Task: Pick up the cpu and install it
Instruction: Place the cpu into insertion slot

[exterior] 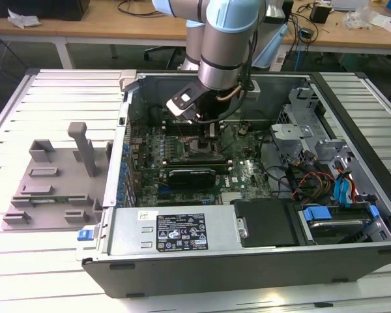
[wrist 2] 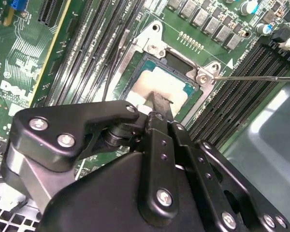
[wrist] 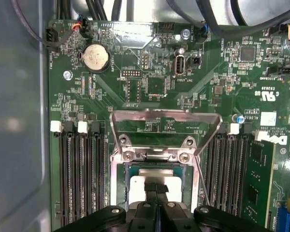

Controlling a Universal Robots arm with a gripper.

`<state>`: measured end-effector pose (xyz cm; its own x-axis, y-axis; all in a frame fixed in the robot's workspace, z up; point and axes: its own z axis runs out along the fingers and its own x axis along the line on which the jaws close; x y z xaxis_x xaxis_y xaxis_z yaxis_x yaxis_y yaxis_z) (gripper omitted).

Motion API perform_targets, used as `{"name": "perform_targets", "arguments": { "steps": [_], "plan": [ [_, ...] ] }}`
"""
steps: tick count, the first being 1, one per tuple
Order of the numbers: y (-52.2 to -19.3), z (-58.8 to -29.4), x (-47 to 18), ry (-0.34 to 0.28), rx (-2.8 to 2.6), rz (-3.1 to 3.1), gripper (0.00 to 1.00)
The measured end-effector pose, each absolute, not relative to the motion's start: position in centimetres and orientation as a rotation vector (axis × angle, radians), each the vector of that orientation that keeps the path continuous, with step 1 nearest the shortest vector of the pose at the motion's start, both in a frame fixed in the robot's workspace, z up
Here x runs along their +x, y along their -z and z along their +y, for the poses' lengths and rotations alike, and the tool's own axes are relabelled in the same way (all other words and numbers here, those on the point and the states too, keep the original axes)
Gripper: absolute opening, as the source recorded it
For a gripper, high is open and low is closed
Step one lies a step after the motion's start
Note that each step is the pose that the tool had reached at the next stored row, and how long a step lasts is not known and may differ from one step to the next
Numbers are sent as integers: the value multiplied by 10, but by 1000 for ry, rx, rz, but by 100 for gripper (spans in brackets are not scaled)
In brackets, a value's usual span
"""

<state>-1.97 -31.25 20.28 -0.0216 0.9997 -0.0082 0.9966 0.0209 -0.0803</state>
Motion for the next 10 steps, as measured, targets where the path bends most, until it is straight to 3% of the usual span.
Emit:
{"name": "perform_targets", "arguments": {
  "steps": [4, 10],
  "plan": [
    [-204, -312, -18, -94, -2161, -2208, 11],
    [-247, -312, -18, -96, -2161, -2208, 11]
  ]
}}
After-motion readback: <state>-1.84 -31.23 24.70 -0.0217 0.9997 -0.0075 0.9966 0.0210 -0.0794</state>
